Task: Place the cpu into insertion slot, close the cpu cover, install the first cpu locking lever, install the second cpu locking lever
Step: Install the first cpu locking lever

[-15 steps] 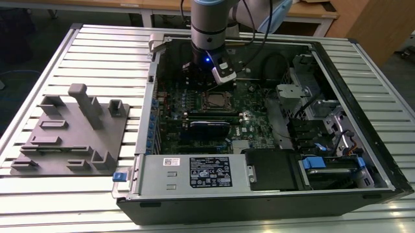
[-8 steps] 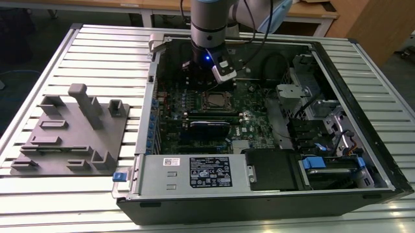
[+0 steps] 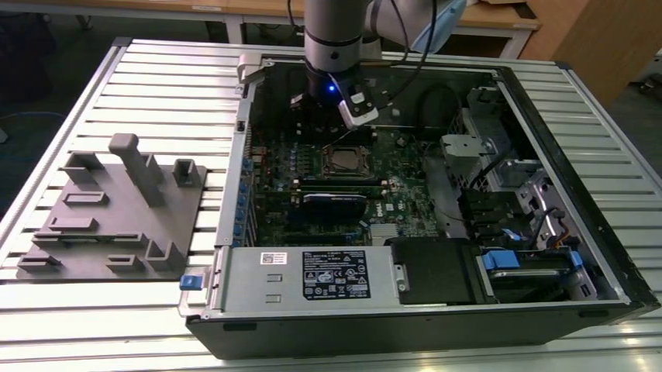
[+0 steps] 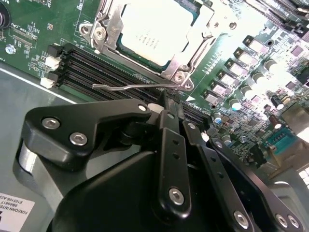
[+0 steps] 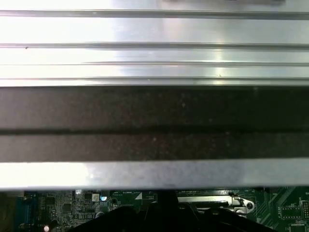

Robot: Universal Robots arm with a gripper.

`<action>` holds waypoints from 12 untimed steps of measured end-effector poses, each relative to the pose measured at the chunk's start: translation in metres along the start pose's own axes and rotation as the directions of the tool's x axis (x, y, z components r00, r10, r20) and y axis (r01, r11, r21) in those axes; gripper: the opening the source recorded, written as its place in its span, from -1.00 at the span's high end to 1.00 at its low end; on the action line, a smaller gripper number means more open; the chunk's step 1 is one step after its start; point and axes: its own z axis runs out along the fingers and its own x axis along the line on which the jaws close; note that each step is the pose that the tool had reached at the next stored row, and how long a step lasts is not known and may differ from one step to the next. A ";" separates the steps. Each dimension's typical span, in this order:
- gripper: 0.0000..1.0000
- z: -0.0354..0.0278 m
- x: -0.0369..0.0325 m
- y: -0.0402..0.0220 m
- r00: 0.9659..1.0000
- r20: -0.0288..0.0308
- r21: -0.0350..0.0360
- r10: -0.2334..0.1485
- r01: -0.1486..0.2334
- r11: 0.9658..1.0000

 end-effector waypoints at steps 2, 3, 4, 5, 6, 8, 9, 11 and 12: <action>0.79 -0.0001 -0.0001 0.0000 1.000 0.000 0.004 0.001 -0.001 1.000; 0.79 -0.0001 -0.0004 0.0000 1.000 0.000 0.007 0.001 -0.001 1.000; 0.79 -0.0002 -0.0008 -0.0003 1.000 0.000 0.008 0.003 -0.003 1.000; 0.79 -0.0002 -0.0010 -0.0008 1.000 0.000 0.009 0.004 -0.004 1.000; 0.79 -0.0002 -0.0013 -0.0009 1.000 0.001 0.009 0.004 -0.004 1.000; 0.79 -0.0002 -0.0023 -0.0011 1.000 0.001 0.008 0.005 -0.005 1.000; 0.79 -0.0002 -0.0030 -0.0013 1.000 0.001 0.007 0.005 -0.005 1.000; 0.79 -0.0002 -0.0049 -0.0016 1.000 0.000 0.007 0.005 -0.005 1.000; 0.79 -0.0002 -0.0059 -0.0017 1.000 0.000 0.007 0.005 -0.005 1.000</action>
